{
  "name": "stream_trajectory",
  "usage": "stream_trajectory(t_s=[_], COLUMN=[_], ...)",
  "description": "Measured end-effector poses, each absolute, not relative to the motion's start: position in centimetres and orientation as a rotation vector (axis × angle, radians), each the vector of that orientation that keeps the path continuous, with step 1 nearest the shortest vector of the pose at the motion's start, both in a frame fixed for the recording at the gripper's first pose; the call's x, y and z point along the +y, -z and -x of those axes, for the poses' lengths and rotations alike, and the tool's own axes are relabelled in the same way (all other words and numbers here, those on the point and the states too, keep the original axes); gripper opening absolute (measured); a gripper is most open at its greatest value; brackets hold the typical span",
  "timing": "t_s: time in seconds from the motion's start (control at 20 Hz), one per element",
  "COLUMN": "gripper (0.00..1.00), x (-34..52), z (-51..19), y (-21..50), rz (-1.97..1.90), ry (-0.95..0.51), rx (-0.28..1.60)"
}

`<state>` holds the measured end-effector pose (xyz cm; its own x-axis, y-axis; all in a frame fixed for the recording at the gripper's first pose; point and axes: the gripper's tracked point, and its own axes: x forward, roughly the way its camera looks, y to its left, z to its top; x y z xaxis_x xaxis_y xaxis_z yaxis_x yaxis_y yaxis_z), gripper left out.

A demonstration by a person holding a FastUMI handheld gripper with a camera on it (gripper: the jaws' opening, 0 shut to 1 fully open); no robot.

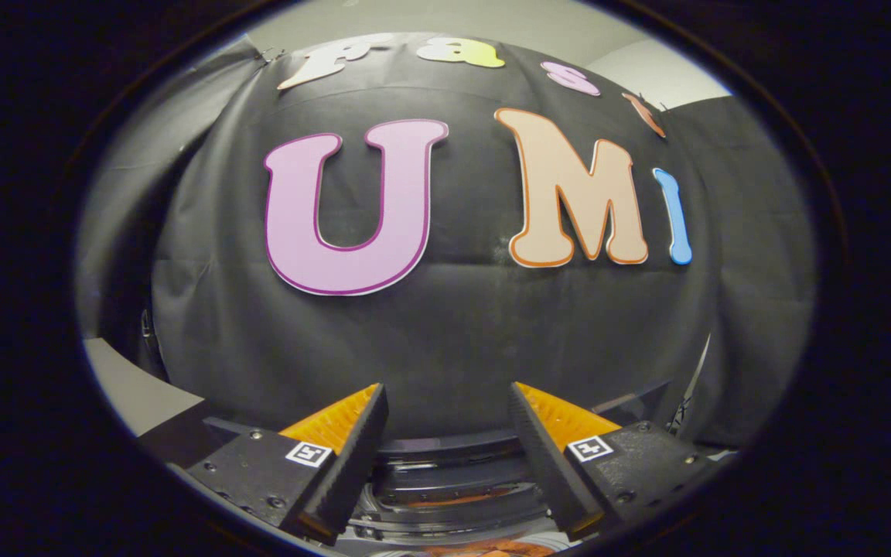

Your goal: Put the clothes into the washing machine and then close the washing machine lid.

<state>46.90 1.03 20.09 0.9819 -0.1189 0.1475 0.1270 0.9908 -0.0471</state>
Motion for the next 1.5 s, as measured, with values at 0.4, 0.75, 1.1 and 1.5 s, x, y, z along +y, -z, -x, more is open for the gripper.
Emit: stream_trajectory(t_s=[0.4, 0.75, 1.1, 1.5], gripper=[0.95, 0.95, 0.95, 0.95], x=[0.9, 0.8, 0.5, 0.4], z=[-44.8, -42.2, -39.8, -37.4], y=[-19.8, -19.4, -18.8, -17.6], rz=[0.056, 0.053, 0.050, 0.050], ry=[0.119, 0.126, 0.115, 0.107], rx=[-0.149, -0.197, -0.268, -0.316])
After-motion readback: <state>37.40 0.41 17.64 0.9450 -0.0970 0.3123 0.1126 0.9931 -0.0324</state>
